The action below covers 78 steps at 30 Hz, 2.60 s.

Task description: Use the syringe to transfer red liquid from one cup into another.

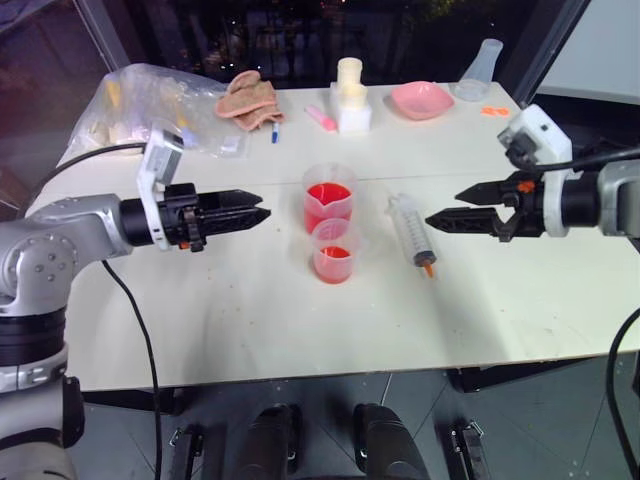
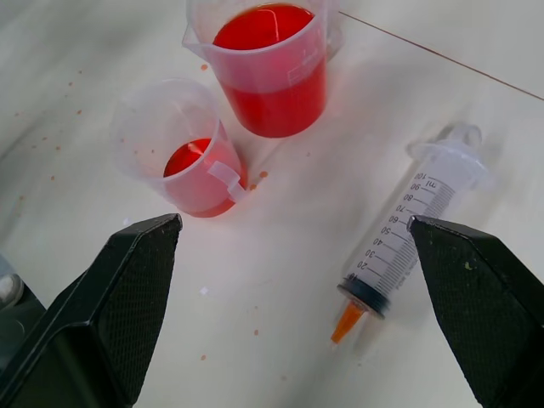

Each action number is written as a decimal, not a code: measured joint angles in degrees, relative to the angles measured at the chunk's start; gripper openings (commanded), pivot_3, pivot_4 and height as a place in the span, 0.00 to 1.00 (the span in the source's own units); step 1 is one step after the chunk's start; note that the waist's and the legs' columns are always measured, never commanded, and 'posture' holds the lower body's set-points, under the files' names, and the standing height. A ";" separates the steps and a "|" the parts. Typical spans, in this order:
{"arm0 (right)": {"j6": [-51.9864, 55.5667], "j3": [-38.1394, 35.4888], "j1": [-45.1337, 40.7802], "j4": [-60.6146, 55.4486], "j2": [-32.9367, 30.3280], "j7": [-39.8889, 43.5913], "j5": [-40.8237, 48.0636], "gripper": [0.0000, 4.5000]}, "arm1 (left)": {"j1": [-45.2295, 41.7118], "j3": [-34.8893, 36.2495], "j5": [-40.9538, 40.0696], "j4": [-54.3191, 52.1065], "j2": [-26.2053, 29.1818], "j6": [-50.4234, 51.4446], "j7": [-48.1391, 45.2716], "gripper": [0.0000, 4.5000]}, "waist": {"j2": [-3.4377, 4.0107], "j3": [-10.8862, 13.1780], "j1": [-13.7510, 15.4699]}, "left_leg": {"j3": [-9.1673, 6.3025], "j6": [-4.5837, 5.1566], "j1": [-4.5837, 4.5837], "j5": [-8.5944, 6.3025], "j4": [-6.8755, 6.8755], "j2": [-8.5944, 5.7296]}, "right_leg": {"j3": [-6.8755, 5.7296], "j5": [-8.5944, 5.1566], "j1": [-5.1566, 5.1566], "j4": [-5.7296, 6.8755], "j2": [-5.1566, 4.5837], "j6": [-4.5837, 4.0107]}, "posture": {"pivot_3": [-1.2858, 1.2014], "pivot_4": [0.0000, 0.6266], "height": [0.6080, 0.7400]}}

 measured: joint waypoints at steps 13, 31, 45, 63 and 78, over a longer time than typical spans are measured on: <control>-0.04 13.32 -17.50 36.56 15.76 -15.54 -9.77 0.98 | -0.09 -0.68 1.27 -0.20 -2.34 -0.89 1.08 0.48 | 0.00 0.00 -0.34 | 0.08 -0.01 -0.01 0.01 -0.04 -0.01 | 0.06 0.11 -0.09 0.03 0.04 0.12 | 0.52 0.24 1.00; -21.65 27.18 -27.59 77.49 30.28 -1.41 -36.38 0.98 | 6.35 4.44 -4.32 -7.83 -2.14 1.65 9.32 0.48 | 0.00 0.00 -0.72 | 0.09 -0.23 -0.09 0.14 -0.06 -0.13 | 0.03 0.13 -0.23 0.15 0.12 0.17 | 0.52 0.24 1.00; -28.31 25.16 -28.98 84.21 34.21 4.04 -45.72 0.32 | 8.67 6.43 -7.94 -10.11 -1.70 2.44 13.83 0.48 | 0.00 0.00 -0.64 | 0.06 -0.42 -0.05 0.24 -0.05 -0.12 | 0.04 0.13 -0.19 0.15 0.22 0.17 | 0.52 0.24 1.00; -38.56 6.64 -7.66 33.14 31.45 -3.03 -42.15 0.32 | 0.25 3.25 -5.58 -2.63 -1.32 1.28 10.46 0.48 | 0.01 0.00 -0.35 | 0.04 -0.46 -0.07 0.27 -0.04 -0.11 | 0.02 0.16 -0.23 0.24 0.29 0.22 | 0.52 0.24 1.00; -64.27 -3.86 -0.89 17.55 54.42 -13.00 -29.10 0.32 | -7.73 1.01 -0.80 4.59 0.01 0.06 3.71 0.48 | 0.00 -0.01 -0.54 | 0.01 -0.52 0.05 0.32 -0.04 -0.06 | 0.05 0.16 -0.25 0.51 0.33 0.22 | 0.52 0.24 1.00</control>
